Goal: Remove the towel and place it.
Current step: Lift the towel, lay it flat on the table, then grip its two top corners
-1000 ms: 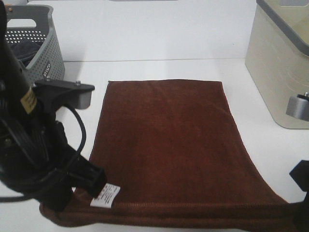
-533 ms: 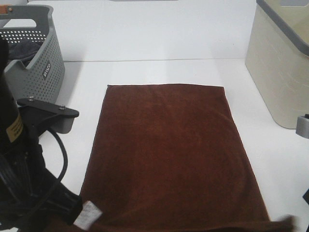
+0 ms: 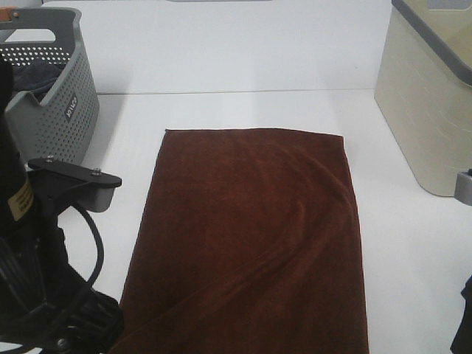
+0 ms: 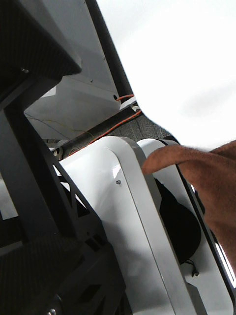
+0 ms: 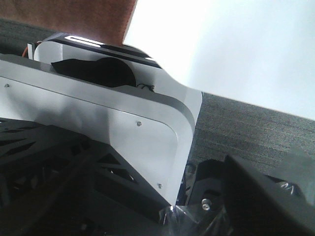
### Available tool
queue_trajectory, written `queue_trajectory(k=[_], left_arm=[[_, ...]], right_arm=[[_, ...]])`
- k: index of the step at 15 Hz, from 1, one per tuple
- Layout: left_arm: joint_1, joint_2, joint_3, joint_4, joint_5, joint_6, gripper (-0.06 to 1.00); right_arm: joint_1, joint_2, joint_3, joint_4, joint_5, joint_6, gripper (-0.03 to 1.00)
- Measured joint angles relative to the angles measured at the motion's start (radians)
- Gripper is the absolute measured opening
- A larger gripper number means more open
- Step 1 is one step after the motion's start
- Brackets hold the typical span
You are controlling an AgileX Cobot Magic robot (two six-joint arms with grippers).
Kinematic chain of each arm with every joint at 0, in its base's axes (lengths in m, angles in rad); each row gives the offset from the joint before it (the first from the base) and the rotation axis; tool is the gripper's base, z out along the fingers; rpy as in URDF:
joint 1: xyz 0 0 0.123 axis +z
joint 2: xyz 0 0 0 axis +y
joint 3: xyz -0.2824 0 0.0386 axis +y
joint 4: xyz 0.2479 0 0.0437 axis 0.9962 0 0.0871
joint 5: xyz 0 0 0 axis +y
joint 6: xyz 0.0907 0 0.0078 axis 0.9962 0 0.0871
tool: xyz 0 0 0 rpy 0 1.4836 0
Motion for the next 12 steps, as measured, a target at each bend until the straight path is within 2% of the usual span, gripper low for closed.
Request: queue_trajectory(k=[3,5,8,12], left_arm=[[0.007,0.0,-0.039,0.084,-0.093,0.0,0.8],[0.047,0.0,-0.1,0.155,-0.158,-0.016,0.72],[0.169,0.002,-0.191,0.194,-0.275,-0.021,0.64],[0.306,0.103,-0.334,0.197,-0.388,0.016,0.63]], right_arm=[[0.0,0.0,-0.077,0.0,-0.05,0.0,0.68],[0.0,0.002,-0.153,0.0,-0.109,0.0,0.63],[0.0,0.043,-0.285,0.0,-0.191,0.0,0.51],[0.0,0.244,-0.504,0.0,-0.209,0.0,0.44]])
